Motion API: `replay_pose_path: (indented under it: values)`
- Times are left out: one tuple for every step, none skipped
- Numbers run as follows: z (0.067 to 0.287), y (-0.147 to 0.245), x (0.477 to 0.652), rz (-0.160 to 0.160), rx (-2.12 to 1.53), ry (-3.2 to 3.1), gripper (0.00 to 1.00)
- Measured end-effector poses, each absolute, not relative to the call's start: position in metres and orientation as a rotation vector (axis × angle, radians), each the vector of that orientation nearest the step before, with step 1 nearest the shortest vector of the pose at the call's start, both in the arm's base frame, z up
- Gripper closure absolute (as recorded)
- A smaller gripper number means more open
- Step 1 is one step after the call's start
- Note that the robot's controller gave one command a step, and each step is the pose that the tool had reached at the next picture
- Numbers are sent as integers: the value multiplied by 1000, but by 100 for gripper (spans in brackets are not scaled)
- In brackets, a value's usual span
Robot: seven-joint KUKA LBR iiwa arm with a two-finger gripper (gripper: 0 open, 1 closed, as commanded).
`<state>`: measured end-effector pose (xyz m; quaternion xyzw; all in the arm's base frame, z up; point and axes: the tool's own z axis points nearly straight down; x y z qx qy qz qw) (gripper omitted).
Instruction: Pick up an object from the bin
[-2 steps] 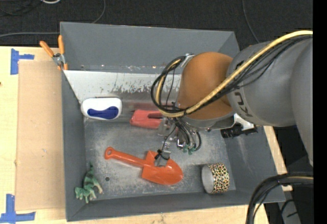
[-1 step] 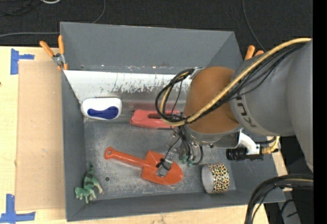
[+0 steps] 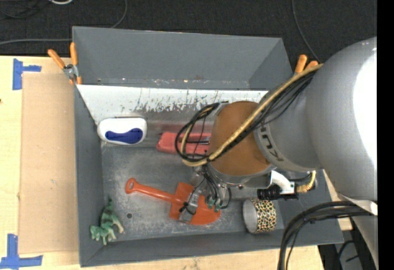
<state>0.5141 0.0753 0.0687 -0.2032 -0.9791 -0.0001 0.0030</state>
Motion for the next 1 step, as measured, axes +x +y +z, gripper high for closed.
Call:
replay_pose_path:
  values:
    - [69, 74, 498, 1, -796, -3033, 100]
